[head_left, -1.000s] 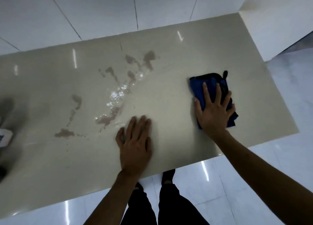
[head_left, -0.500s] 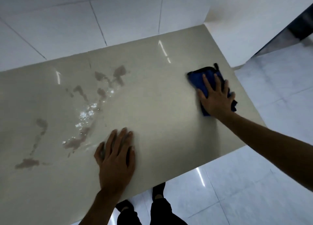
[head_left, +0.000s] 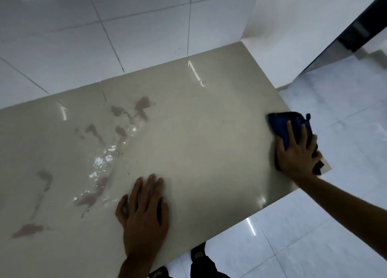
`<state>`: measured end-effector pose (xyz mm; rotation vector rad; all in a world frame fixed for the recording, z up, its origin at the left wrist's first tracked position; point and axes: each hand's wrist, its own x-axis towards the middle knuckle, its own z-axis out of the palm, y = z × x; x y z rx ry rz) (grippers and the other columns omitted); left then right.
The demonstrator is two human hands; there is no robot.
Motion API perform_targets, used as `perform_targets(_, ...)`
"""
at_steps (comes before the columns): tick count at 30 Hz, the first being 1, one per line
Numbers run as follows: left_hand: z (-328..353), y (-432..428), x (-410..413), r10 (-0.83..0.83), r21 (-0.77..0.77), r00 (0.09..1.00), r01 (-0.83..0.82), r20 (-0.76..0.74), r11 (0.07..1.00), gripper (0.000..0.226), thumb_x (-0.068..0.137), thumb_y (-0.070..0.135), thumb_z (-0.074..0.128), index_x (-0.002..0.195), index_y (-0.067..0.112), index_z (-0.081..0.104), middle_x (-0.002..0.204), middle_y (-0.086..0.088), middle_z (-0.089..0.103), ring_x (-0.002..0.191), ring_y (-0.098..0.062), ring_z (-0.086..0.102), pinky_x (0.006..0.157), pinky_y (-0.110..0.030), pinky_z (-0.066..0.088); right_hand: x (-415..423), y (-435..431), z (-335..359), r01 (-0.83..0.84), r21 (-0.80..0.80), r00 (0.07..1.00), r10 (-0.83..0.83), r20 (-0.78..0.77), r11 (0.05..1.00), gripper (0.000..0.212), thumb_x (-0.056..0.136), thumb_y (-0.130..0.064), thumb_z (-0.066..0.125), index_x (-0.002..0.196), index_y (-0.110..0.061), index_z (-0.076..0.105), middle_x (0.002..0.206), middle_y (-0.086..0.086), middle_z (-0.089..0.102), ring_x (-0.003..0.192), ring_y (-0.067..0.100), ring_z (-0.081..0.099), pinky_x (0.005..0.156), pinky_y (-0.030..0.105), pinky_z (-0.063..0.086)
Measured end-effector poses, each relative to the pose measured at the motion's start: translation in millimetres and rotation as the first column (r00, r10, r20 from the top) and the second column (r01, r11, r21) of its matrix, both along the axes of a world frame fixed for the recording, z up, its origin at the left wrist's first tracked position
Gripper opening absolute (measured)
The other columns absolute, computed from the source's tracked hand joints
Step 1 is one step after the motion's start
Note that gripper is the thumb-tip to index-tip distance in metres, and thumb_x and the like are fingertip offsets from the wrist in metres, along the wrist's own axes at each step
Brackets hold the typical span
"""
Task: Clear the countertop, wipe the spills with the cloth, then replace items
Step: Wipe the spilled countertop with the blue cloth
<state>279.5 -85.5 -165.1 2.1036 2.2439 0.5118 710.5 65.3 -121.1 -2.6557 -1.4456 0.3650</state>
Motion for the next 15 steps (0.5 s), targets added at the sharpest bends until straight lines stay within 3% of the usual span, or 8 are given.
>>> perform_targets(2, 1.1, 2.6, 1.6, -0.002, -0.014, 1.000, 0.002, -0.005, 1.000, 0.056, 0.108, 0.046, 0.041, 0.164, 0.043, 0.041, 0.176, 0.018, 0.032, 0.165, -0.015, 0.029, 0.127, -0.055, 0.025, -13.5, 55.3, 1.8, 0.070, 0.000, 0.997, -0.070, -0.045, 0.998, 0.074, 0.095, -0.076, 0.015, 0.165, -0.054, 0.002, 0.180, -0.004, 0.003, 0.162, 0.048, 0.001, 0.124, 0.075, 0.007)
perform_targets(5, 8.1, 4.2, 8.1, -0.007, -0.036, 0.999, 0.006, -0.040, 0.999, 0.058, 0.108, 0.044, 0.039, 0.166, 0.042, 0.037, 0.178, 0.016, 0.029, 0.167, -0.017, 0.025, 0.127, -0.058, 0.025, -73.1, 81.1, -5.6, -0.138, 0.013, 0.990, 0.139, -0.033, 0.990, 0.071, 0.100, -0.075, 0.013, 0.166, -0.053, -0.001, 0.181, -0.002, 0.002, 0.163, 0.050, -0.003, 0.123, 0.078, 0.009)
perform_targets(8, 15.0, 11.2, 19.0, 0.008, -0.041, 0.999, -0.009, -0.042, 0.999, 0.058, 0.109, 0.043, 0.040, 0.167, 0.041, 0.036, 0.178, 0.014, 0.029, 0.168, -0.021, 0.025, 0.127, -0.060, 0.025, -149.4, 30.9, -18.3, -0.438, 0.013, 0.898, 0.438, 0.043, 0.899, 0.066, 0.106, -0.070, 0.021, 0.167, -0.052, 0.004, 0.180, -0.001, 0.008, 0.163, 0.049, 0.004, 0.120, 0.078, 0.017)
perform_targets(11, 15.2, 18.1, 22.0, -0.003, -0.044, 0.999, 0.001, -0.050, 0.999, 0.057, 0.111, 0.045, 0.037, 0.168, 0.042, 0.033, 0.179, 0.014, 0.027, 0.168, -0.022, 0.022, 0.127, -0.059, 0.024, -183.0, -54.7, -29.5, -0.623, 0.060, 0.782, 0.620, 0.073, 0.780, 0.067, 0.106, -0.068, 0.026, 0.168, -0.050, 0.009, 0.181, -0.004, 0.008, 0.165, 0.044, 0.008, 0.118, 0.073, 0.020)
perform_targets(13, 12.6, 19.4, 19.8, -0.014, -0.052, 0.998, 0.010, -0.068, 0.999, 0.057, 0.112, 0.047, 0.035, 0.169, 0.042, 0.030, 0.179, 0.015, 0.024, 0.169, -0.021, 0.019, 0.127, -0.059, 0.023, -158.4, -94.2, -31.1, -0.665, 0.064, 0.747, 0.663, 0.046, 0.744, 0.066, 0.106, -0.068, 0.027, 0.168, -0.050, 0.013, 0.180, -0.006, 0.011, 0.166, 0.037, 0.009, 0.119, 0.069, 0.023)
perform_targets(15, 10.1, 16.5, 17.0, -0.009, -0.057, 0.998, 0.005, -0.070, 0.998, 0.056, 0.112, 0.048, 0.034, 0.169, 0.043, 0.030, 0.179, 0.017, 0.023, 0.169, -0.020, 0.018, 0.127, -0.059, 0.022, -109.7, -106.8, -23.4, -0.611, 0.028, 0.791, 0.608, 0.067, 0.791, 0.065, 0.106, -0.067, 0.028, 0.167, -0.051, 0.014, 0.179, -0.005, 0.018, 0.166, 0.034, 0.012, 0.118, 0.066, 0.025)
